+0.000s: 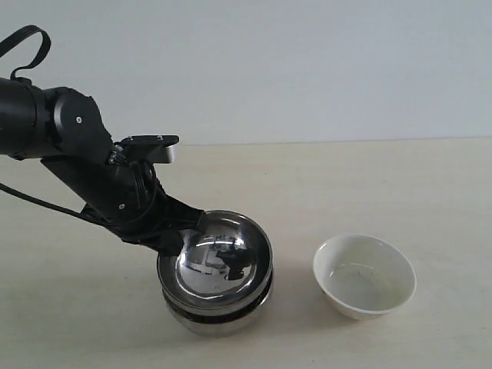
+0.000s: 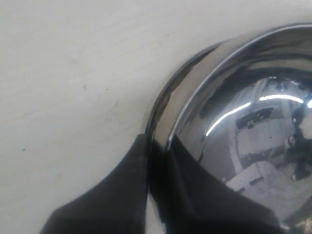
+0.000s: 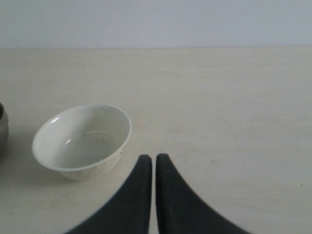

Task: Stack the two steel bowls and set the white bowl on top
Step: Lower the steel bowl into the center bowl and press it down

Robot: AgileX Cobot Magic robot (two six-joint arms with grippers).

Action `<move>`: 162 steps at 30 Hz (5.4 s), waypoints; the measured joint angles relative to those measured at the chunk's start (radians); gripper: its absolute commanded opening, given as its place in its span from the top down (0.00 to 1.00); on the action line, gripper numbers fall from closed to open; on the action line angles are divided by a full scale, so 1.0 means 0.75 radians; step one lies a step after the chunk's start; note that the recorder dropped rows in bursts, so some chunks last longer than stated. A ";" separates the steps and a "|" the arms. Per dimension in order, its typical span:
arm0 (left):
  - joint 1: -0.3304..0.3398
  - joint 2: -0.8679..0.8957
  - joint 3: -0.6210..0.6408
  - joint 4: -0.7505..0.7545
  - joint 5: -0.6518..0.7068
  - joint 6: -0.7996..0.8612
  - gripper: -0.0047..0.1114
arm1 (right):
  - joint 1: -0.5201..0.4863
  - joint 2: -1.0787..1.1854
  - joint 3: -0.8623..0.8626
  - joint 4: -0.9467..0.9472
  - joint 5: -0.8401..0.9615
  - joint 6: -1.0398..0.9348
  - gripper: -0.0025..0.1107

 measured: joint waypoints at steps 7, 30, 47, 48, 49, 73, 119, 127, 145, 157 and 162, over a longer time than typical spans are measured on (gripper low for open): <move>0.000 0.000 0.000 0.002 0.040 0.000 0.93 | 0.000 0.000 0.000 0.000 0.000 0.000 0.98; 0.000 0.000 0.000 -0.014 0.040 -0.005 0.93 | 0.000 0.000 0.000 0.000 0.000 0.000 0.98; 0.000 0.000 0.000 -0.014 0.048 -0.010 0.63 | 0.000 0.000 0.000 0.000 0.000 0.000 0.98; 0.000 0.000 0.000 -0.014 0.048 -0.010 0.63 | 0.000 0.000 0.000 0.000 0.000 0.000 0.98; 0.000 0.000 -0.003 -0.011 0.051 -0.010 0.63 | 0.000 0.000 0.000 0.000 0.000 0.000 0.98; 0.000 -0.048 -0.040 0.129 0.088 -0.020 0.74 | 0.000 0.000 0.000 0.000 0.000 0.000 0.98; 0.000 0.004 -0.040 0.050 0.096 -0.015 0.93 | 0.000 0.000 0.000 0.000 0.000 0.000 0.98; 0.000 0.004 -0.040 0.041 0.098 -0.015 0.93 | 0.000 0.000 0.000 0.000 0.000 0.000 0.98; 0.000 0.004 -0.040 0.013 0.109 -0.015 0.63 | 0.000 0.000 0.000 0.000 0.000 0.000 0.98; 0.000 -0.058 -0.040 0.093 0.109 -0.015 0.93 | 0.000 0.000 0.000 0.000 0.000 0.000 0.98; 0.000 -0.055 -0.040 0.093 0.114 -0.015 0.93 | 0.000 0.000 0.000 0.000 0.000 0.000 0.98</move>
